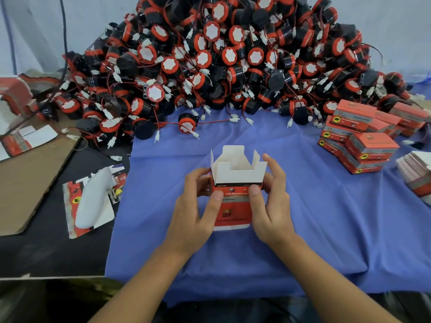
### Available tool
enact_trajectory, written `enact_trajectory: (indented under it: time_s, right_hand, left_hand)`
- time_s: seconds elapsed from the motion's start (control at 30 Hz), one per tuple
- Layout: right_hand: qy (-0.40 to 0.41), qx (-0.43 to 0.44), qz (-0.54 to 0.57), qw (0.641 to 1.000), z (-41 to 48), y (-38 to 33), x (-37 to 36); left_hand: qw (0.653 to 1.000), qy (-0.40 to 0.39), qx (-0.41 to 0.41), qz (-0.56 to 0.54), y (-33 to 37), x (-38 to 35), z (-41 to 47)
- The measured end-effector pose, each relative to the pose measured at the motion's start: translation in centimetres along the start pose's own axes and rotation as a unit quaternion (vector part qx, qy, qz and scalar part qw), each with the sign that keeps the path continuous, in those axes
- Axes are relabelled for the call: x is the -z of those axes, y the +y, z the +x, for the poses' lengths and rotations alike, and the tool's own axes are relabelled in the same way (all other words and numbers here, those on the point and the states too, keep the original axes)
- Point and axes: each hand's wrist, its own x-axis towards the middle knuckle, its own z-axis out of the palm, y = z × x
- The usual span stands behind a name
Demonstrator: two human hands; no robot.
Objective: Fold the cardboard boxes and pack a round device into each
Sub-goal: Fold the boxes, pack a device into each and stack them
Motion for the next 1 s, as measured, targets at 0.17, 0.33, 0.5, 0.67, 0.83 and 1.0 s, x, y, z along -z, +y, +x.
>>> enact_trajectory:
  time_s: [0.17,0.33,0.5,0.67,0.83,1.0]
  right_hand:
    - [0.015,0.018,-0.007,1.000,0.1,0.3,0.0]
    - [0.005,0.006,-0.007,1.000,0.1,0.3,0.2]
    - [0.008,-0.013,-0.007,1.000,0.1,0.2,0.1]
    - [0.016,-0.008,0.003,1.000,0.2,-0.1,0.0]
    - [0.000,-0.026,-0.008,1.000,0.5,-0.6,0.2]
    - [-0.033,-0.093,0.061,0.993,1.2,-2.1,0.4]
  left_hand:
    - [0.999,-0.025,-0.030,-0.011,0.4,0.1,-0.2]
    - [1.000,-0.005,-0.028,-0.001,0.2,0.0,-0.2]
    - [0.999,0.005,-0.033,0.025,0.1,0.0,0.0]
    - [0.993,0.000,-0.084,0.077,0.2,-0.2,-0.4]
    - [0.997,0.015,-0.074,0.025,0.6,-0.1,-0.4]
    - [0.999,0.037,-0.003,-0.038,2.4,0.0,0.4]
